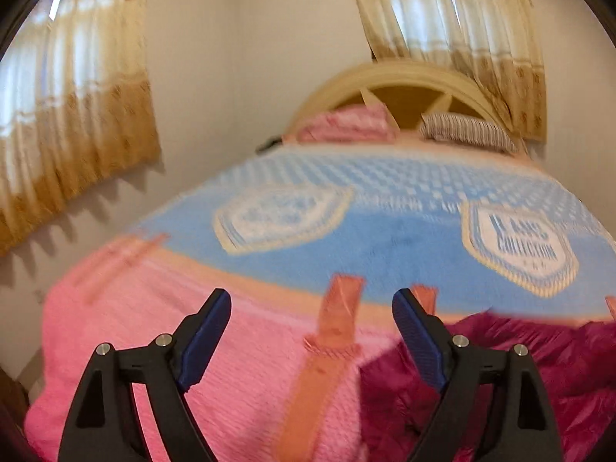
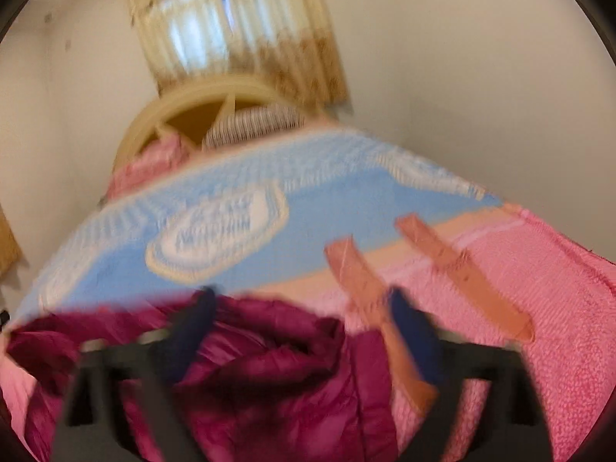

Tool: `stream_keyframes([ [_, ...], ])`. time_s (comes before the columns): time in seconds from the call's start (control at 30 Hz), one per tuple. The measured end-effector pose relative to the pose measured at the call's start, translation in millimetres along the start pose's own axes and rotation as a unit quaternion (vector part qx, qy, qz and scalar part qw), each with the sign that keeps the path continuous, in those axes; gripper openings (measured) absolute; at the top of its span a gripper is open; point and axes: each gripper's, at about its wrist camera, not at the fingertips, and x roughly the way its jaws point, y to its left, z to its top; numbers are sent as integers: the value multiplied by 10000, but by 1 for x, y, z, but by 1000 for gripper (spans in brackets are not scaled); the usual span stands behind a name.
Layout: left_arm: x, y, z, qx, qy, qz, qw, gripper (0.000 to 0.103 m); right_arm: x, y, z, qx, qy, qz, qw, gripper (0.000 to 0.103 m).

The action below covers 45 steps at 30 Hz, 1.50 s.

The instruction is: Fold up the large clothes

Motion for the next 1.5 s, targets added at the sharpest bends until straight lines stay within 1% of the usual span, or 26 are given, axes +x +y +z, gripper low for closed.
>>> stream_keyframes([
  [0.03,-10,1,1,-14,-154,-28,9999,89,-6,2,2,-28,-41,-51,10000,98],
  [0.07,-18,1,0,-27,-230,-140,9996,90,-9,6,2,-88,2,-63,9999,96],
  [0.13,-25,-7,-2,-6,-288,-348,9990,92,-14,21,-4,-276,154,160,9994,94],
  [0.17,-32,-18,-8,94,-281,-533,9981,92,-15,31,-8,-416,217,228,9986,94],
  [0.2,-34,-24,-10,164,-265,-594,9977,93,-17,46,-16,-635,288,301,9971,94],
  [0.3,-36,-68,-27,745,-206,-870,9932,94,-11,83,-37,-1181,536,474,9904,94],
  [0.37,-30,-92,-34,1112,-199,-844,9900,94,-2,105,-48,-1671,597,357,9835,92],
  [0.4,-22,-106,-38,1353,-173,-804,9874,94,8,114,-53,-1976,681,270,9775,92],
  [0.43,-14,-116,-39,1506,-154,-729,9858,94,16,119,-55,-2138,728,211,9739,92],
  [0.47,1,-125,-42,1648,-86,-546,9848,94,24,121,-56,-2274,749,134,9708,92],
  [0.5,8,-129,-42,1678,-2,-491,9846,94,33,121,-57,-2350,800,28,9687,92],
  [0.53,21,-132,-42,1669,157,-454,9848,94,45,118,-56,-2329,899,-75,9683,92],
  [0.63,59,-130,-50,1472,630,-216,9869,94,66,105,-56,-2084,1083,-187,9719,90],
  [0.67,72,-127,-55,1330,864,-233,9871,94,71,100,-57,-2005,1130,-211,9729,90],
  [0.73,83,-127,-61,1210,1033,-264,9869,94,79,91,-59,-1811,1214,-162,9758,90],
  [0.93,87,-140,-68,1318,985,-227,9861,95,86,84,-63,-1571,1306,-131,9788,90],
  [1.07,92,-142,-70,1338,1093,-217,9847,97,89,77,-63,-1373,1370,-99,9810,91],
  [1.33,101,-133,-72,1127,1369,-312,9837,102,100,80,-64,-1379,1501,-160,9789,94],
  [1.5,107,-134,-73,1111,1506,-343,9817,102,108,79,-65,-1327,1606,-210,9778,97],
])
